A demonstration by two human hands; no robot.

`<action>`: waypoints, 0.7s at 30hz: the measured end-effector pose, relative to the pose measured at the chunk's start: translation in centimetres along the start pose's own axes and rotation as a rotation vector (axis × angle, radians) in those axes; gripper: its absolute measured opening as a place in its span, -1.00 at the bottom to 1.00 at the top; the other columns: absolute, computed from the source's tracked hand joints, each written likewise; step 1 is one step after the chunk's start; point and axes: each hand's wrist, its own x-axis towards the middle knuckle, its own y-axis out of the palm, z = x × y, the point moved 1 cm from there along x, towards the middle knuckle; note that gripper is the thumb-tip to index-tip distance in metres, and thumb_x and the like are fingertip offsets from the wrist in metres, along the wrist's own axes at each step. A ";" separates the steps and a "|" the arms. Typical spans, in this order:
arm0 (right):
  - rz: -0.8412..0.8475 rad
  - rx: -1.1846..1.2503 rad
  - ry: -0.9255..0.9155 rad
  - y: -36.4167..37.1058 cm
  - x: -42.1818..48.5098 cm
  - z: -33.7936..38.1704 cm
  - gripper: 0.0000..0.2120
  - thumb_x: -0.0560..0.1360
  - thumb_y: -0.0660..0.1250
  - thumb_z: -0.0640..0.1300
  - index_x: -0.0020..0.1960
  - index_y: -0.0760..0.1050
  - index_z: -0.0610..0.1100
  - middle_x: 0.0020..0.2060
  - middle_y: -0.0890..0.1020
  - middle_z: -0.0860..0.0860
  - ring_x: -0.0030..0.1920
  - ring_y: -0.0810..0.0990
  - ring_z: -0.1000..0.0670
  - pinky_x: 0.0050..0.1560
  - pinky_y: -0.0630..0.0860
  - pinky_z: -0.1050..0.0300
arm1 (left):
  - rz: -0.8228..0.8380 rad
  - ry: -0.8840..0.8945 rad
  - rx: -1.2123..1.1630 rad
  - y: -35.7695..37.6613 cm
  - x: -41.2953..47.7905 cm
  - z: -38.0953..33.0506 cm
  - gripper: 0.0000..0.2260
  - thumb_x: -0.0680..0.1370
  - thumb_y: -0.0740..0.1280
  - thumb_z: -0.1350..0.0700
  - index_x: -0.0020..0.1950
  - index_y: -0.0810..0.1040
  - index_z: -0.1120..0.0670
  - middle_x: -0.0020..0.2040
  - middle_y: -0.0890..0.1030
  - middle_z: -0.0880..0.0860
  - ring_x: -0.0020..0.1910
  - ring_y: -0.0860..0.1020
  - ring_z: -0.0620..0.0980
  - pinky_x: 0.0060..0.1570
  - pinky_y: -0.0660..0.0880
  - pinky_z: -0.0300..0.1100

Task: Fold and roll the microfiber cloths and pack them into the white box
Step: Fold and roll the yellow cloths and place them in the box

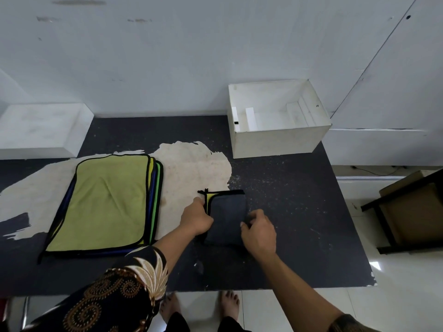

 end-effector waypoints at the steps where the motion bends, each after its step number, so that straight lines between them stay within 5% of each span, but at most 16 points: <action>1: 0.003 -0.013 -0.001 0.1 -0.3 0.0 -0.70 0.51 0.40 -0.02 0.18 0.42 -0.08 0.10 0.56 -0.05 0.06 0.55 -0.05 0.02 0.47 0.08 | 0.002 0.001 -0.005 0.0 -0.1 0.1 -0.48 0.45 0.39 0.22 0.39 0.33 0.12 0.15 0.54 0.11 0.11 0.53 0.08 0.04 0.50 -0.12; 11: 0.059 -0.148 0.008 0.5 -0.9 0.1 -0.70 0.53 0.34 0.10 0.11 0.53 -0.11 0.01 0.60 -0.04 0.00 0.57 -0.04 -0.07 0.45 0.13 | -0.110 0.035 0.205 0.6 -1.5 0.6 -0.46 0.45 0.40 0.18 0.38 0.28 0.08 0.18 0.49 0.11 0.08 0.53 0.09 -0.07 0.51 -0.09; 15: 0.082 -0.160 -0.002 0.3 -0.2 0.8 -0.80 0.50 0.37 0.02 -0.03 0.53 -0.12 -0.07 0.63 -0.04 -0.11 0.57 -0.02 -0.13 0.47 0.15 | -0.281 0.315 0.534 2.3 -3.4 -0.4 -0.19 0.44 0.45 0.10 0.56 0.05 0.01 0.51 0.14 0.17 0.40 0.26 0.15 0.29 0.36 -0.02; 18: 0.069 -0.104 0.024 -0.5 0.1 1.1 -0.83 0.49 0.38 -0.03 -0.05 0.47 -0.10 -0.15 0.61 -0.02 -0.17 0.54 0.00 -0.17 0.43 0.16 | -0.139 0.476 0.657 3.8 -3.0 -0.7 -0.08 0.48 0.42 0.10 0.60 -0.19 -0.04 0.58 -0.31 0.16 0.57 -0.15 0.13 0.50 0.06 0.09; 21: 0.028 -0.078 0.072 -1.5 0.2 0.4 -0.83 0.47 0.38 -0.05 -0.06 0.41 -0.07 -0.20 0.59 0.00 -0.19 0.55 -0.01 -0.17 0.46 0.13 | 0.014 0.510 0.793 4.5 -2.6 -0.3 -0.25 0.62 0.22 -0.03 0.59 -0.26 0.00 0.51 -0.45 0.12 0.55 -0.31 0.14 0.51 -0.17 0.11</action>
